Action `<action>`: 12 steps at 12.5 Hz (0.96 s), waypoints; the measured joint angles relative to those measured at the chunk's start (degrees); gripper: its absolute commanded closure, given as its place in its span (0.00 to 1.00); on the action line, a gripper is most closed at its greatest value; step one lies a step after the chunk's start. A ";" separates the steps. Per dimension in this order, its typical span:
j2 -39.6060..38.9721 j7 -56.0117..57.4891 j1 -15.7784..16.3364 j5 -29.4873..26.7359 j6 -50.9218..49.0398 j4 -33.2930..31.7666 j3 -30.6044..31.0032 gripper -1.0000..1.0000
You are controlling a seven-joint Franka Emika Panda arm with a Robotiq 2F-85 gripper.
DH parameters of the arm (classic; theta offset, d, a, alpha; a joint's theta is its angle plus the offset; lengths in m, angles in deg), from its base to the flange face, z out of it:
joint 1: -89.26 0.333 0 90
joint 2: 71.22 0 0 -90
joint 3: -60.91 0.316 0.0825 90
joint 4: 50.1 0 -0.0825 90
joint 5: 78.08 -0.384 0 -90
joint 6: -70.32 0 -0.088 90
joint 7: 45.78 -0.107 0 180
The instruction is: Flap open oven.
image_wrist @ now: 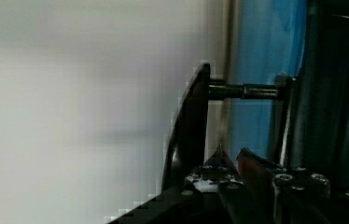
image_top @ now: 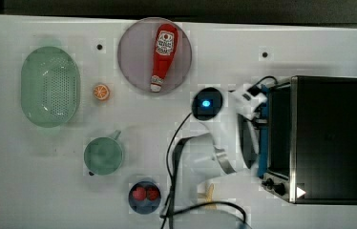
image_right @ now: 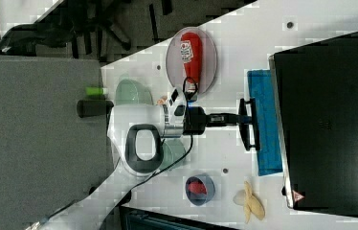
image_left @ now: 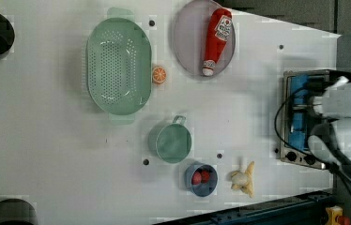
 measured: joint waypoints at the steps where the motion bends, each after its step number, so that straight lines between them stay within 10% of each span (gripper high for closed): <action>1: -1.57 -2.78 0.98 0.31 0.06 0.00 0.78 0.83; 12: -13.15 -10.65 6.61 0.25 4.56 0.56 2.27 0.83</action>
